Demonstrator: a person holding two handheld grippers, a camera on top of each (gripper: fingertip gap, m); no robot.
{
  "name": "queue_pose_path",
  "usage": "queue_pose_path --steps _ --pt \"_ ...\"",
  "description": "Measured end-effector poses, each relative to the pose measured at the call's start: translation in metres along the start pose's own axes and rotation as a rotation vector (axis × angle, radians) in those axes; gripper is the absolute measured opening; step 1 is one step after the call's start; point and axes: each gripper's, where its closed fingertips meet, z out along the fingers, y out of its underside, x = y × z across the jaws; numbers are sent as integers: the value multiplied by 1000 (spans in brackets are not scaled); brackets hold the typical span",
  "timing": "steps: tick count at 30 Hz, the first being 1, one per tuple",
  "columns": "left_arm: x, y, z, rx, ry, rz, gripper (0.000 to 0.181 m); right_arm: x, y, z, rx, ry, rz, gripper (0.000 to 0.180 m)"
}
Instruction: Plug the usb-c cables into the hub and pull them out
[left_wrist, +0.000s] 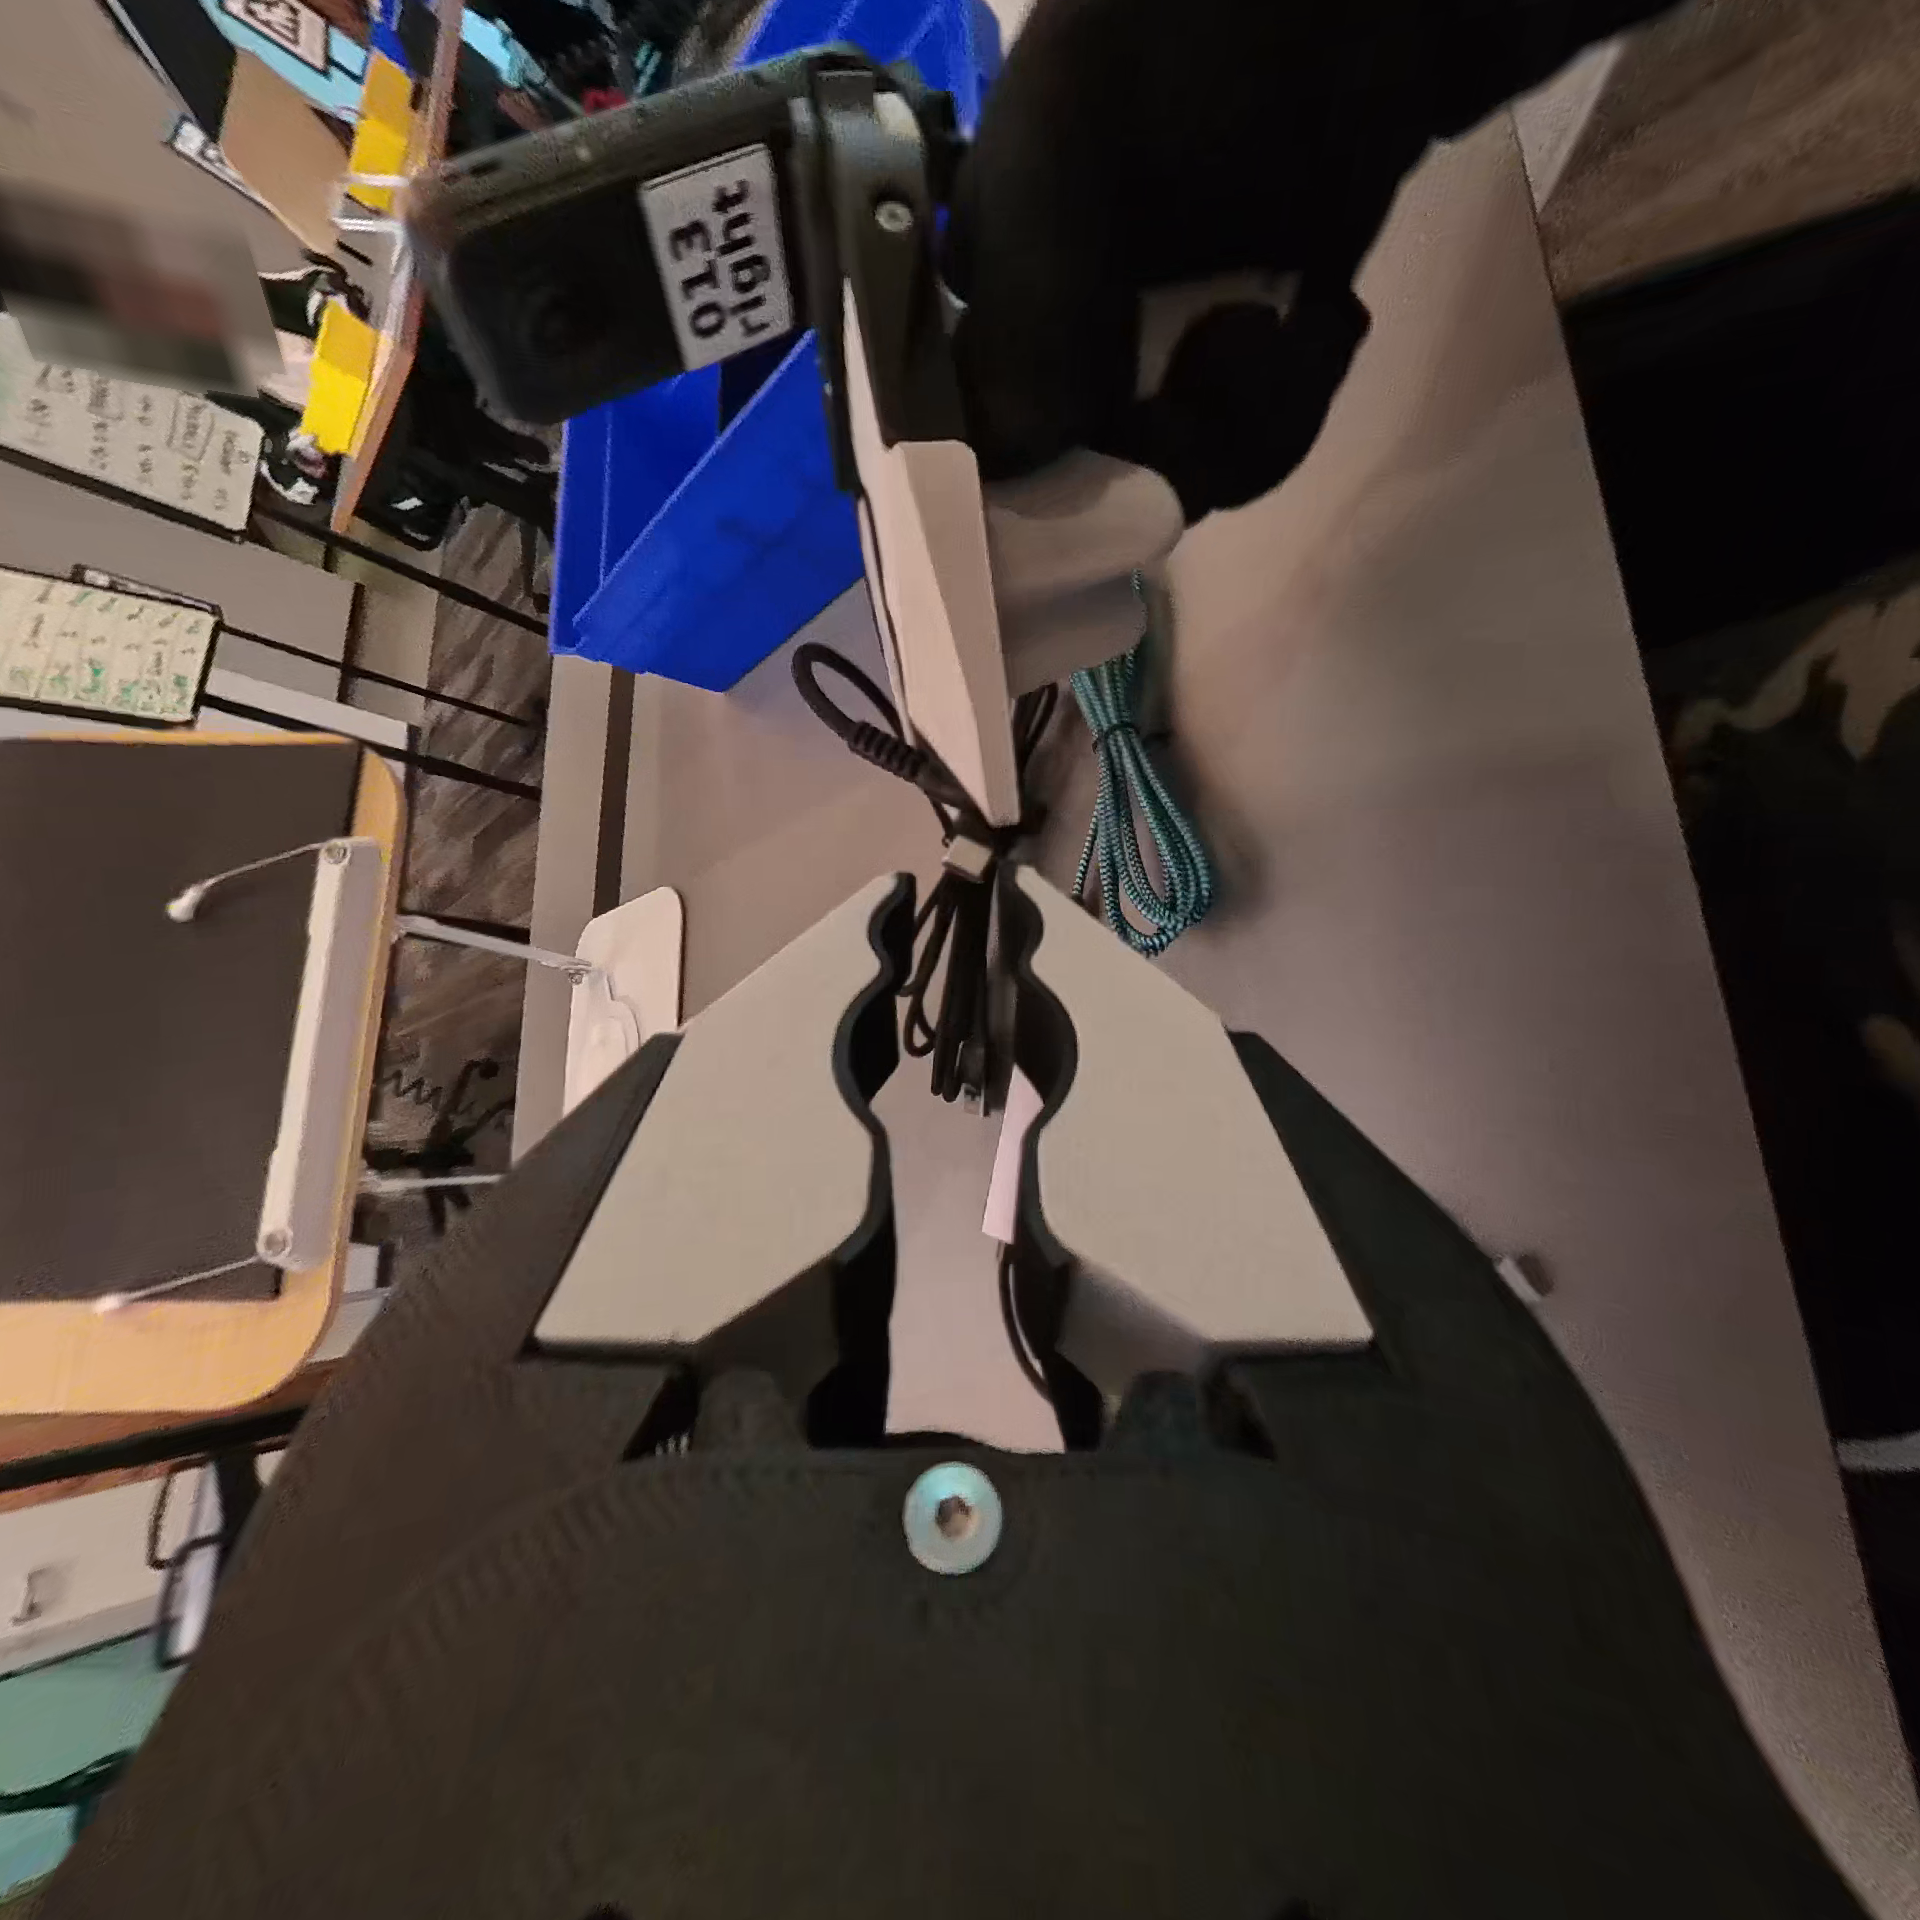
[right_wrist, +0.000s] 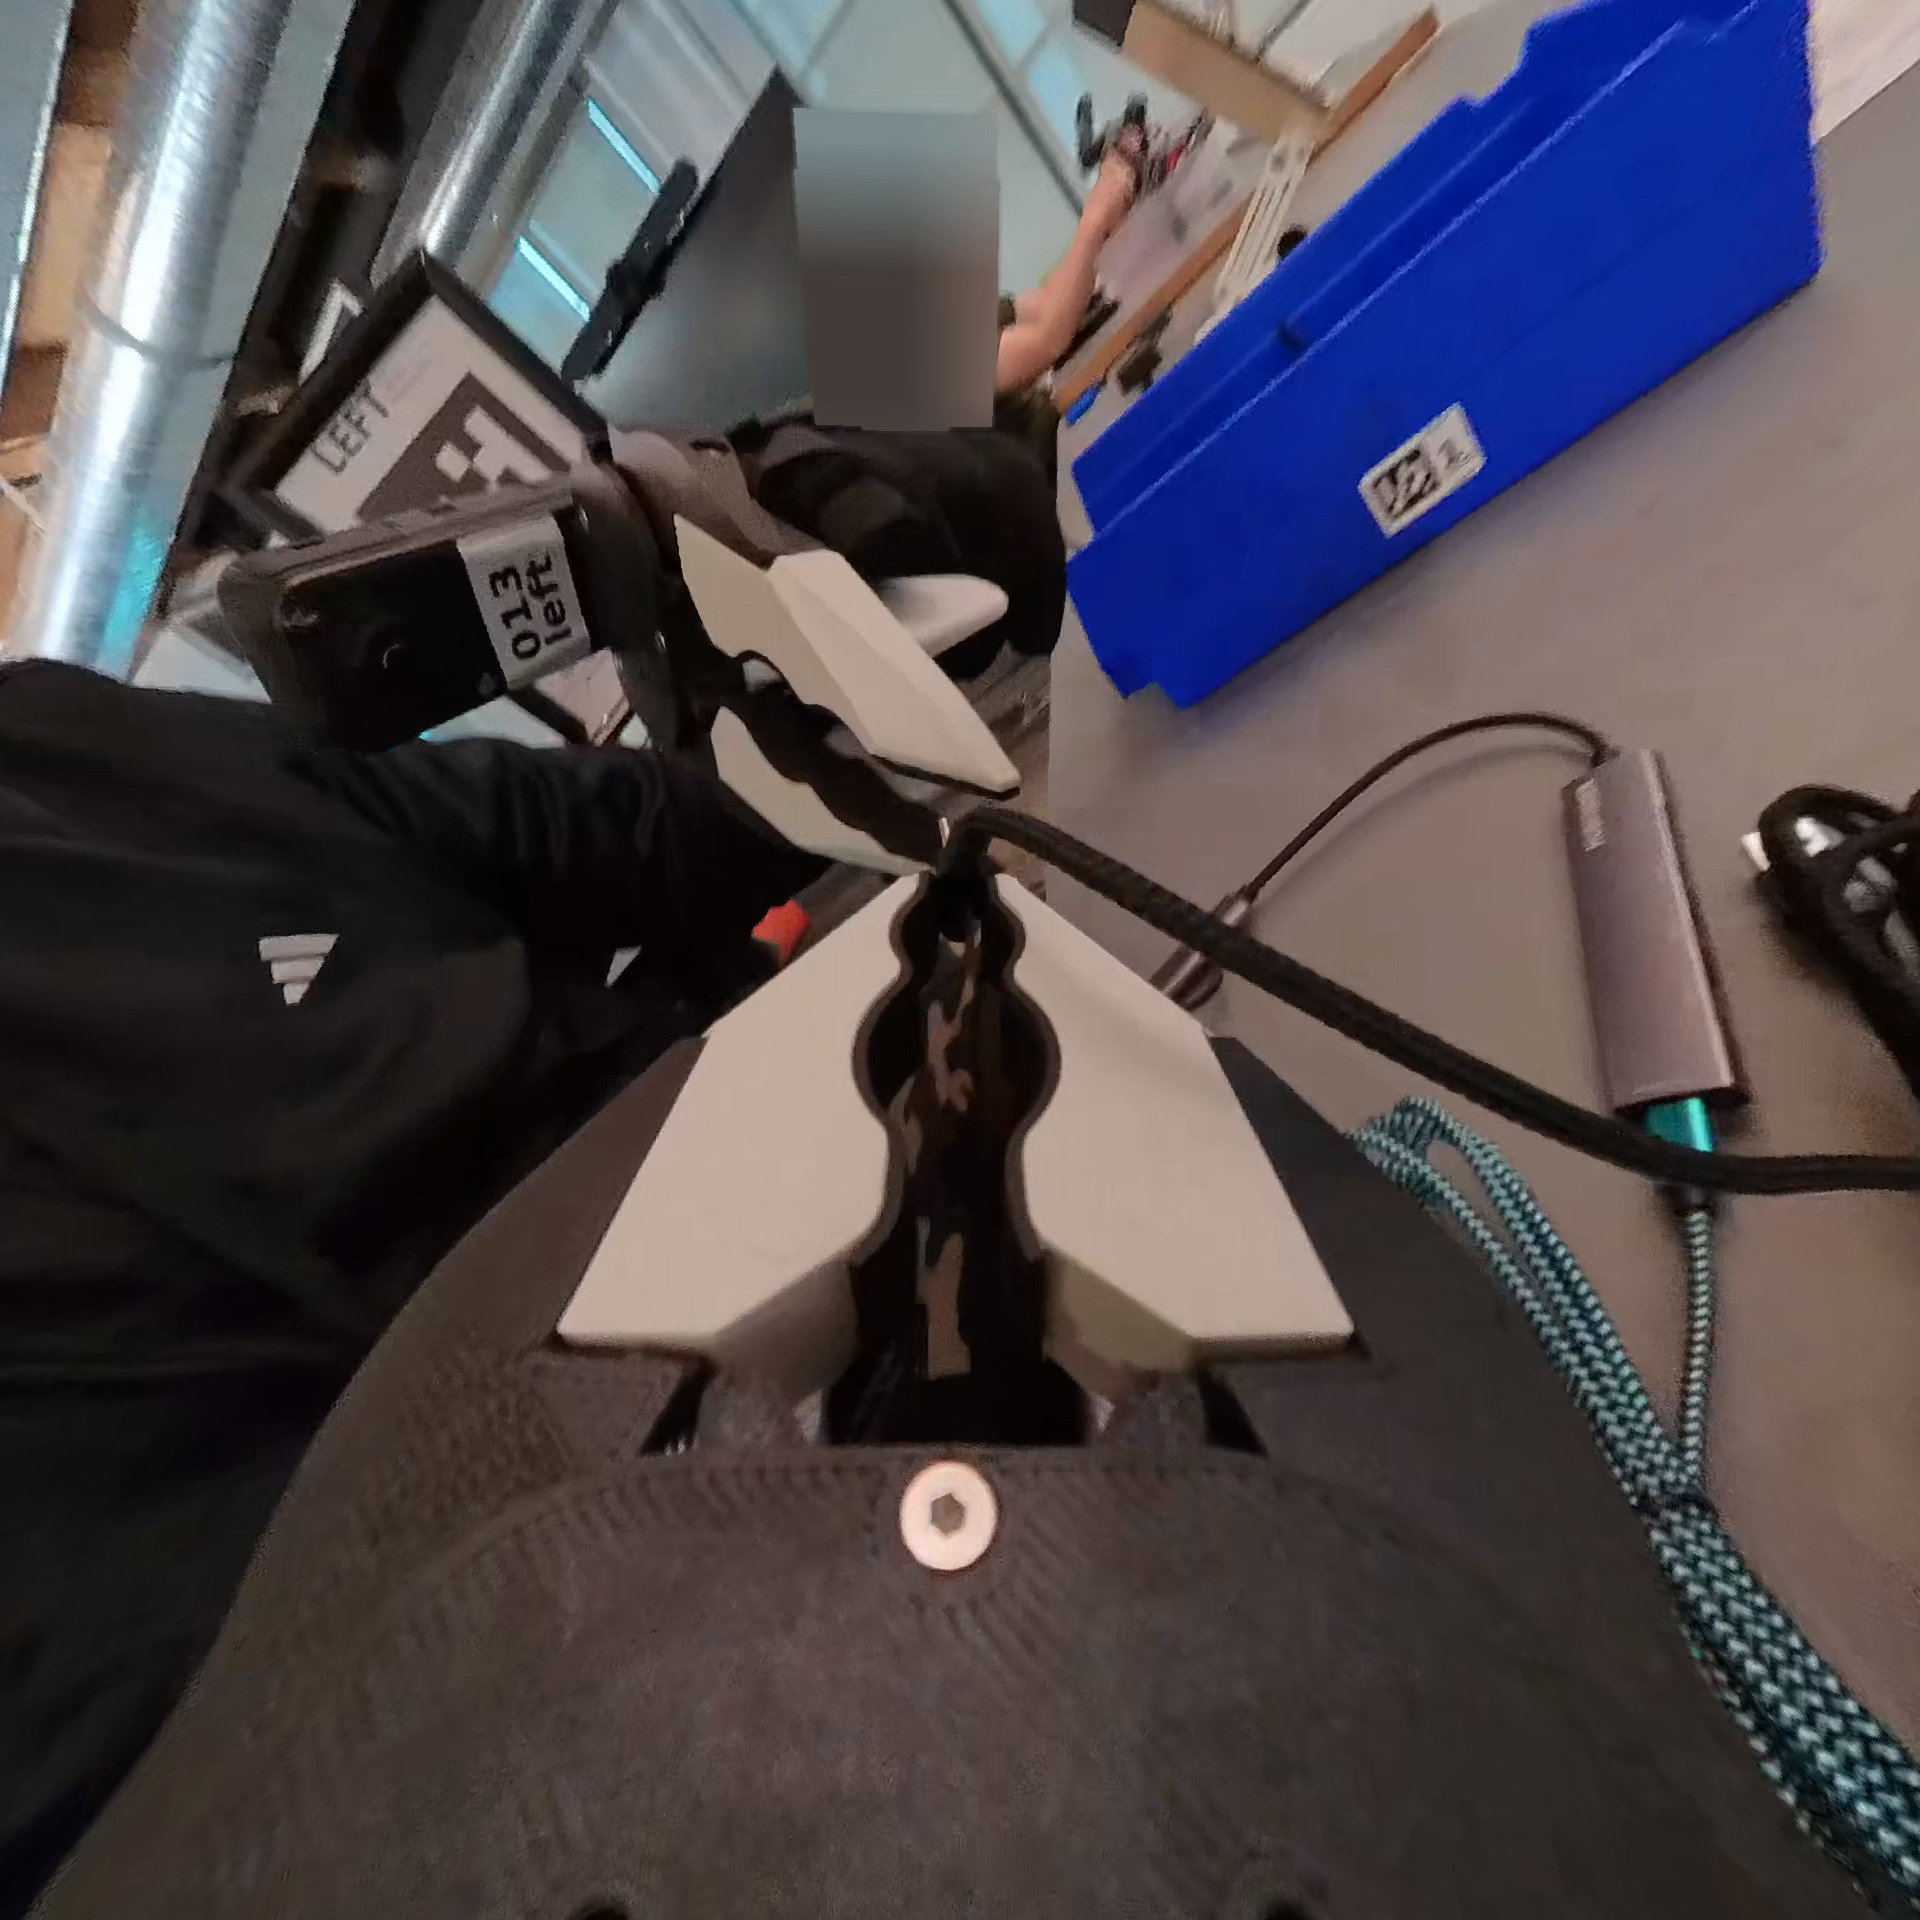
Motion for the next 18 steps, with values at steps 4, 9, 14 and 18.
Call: queue_pose_path --steps 4,9,14,18 --pt "11 0 6 -32 26 75 6 2 9 -2 -64 4 12 5" --pt "12 -5 6 -20 -14 112 10 -1 14 -5 -85 -26 27 5" --pt "14 -8 7 -23 -46 173 14 -2 17 -6 -100 -39 43 6" --pt "21 -12 5 -27 -38 256 12 -5 22 -5 -123 -76 64 5"
